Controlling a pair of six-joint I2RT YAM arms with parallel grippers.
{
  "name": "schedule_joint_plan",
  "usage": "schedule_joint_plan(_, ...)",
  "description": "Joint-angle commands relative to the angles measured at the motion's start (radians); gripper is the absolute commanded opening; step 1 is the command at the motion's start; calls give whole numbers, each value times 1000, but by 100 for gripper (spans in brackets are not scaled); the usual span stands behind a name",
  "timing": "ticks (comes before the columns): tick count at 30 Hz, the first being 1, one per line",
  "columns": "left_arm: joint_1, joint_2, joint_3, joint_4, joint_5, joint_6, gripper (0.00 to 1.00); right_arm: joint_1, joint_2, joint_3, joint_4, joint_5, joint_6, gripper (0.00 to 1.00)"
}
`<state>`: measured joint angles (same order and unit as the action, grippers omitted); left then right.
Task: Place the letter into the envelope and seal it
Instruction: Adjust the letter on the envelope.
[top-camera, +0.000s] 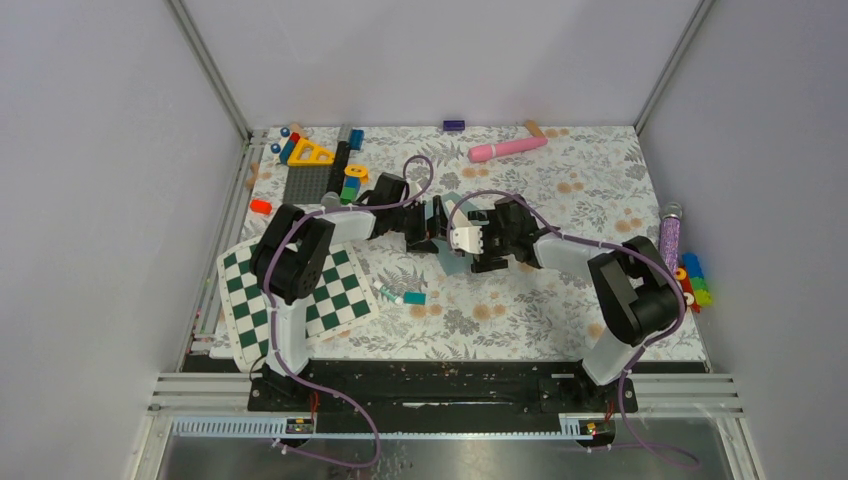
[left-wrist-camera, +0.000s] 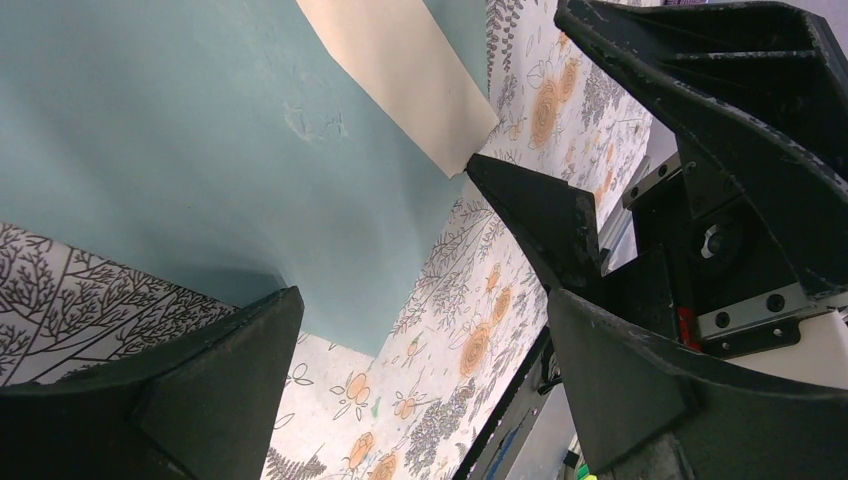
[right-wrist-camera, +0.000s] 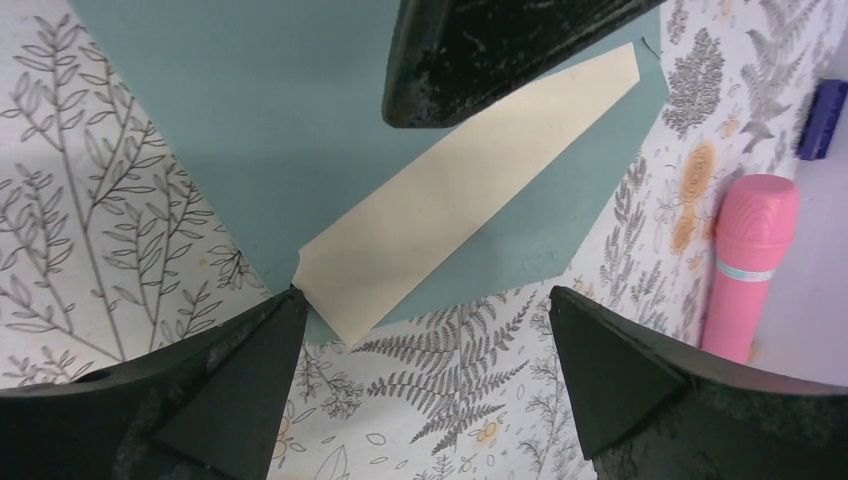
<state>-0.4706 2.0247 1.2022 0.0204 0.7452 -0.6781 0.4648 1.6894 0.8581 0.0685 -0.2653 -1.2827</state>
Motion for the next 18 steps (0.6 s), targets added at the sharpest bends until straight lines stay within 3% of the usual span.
schedule_joint_plan(1, 4, -15, -8, 22, 21, 18, 99, 25, 36, -38, 95, 32, -33, 100)
schedule_joint_plan(13, 3, -17, -12, 26, 19, 18, 99, 58, 64, -52, 153, 30, -7, 100)
schedule_joint_plan(18, 3, -14, -12, 26, 19, 18, 99, 68, 77, -82, 271, 65, 34, 100)
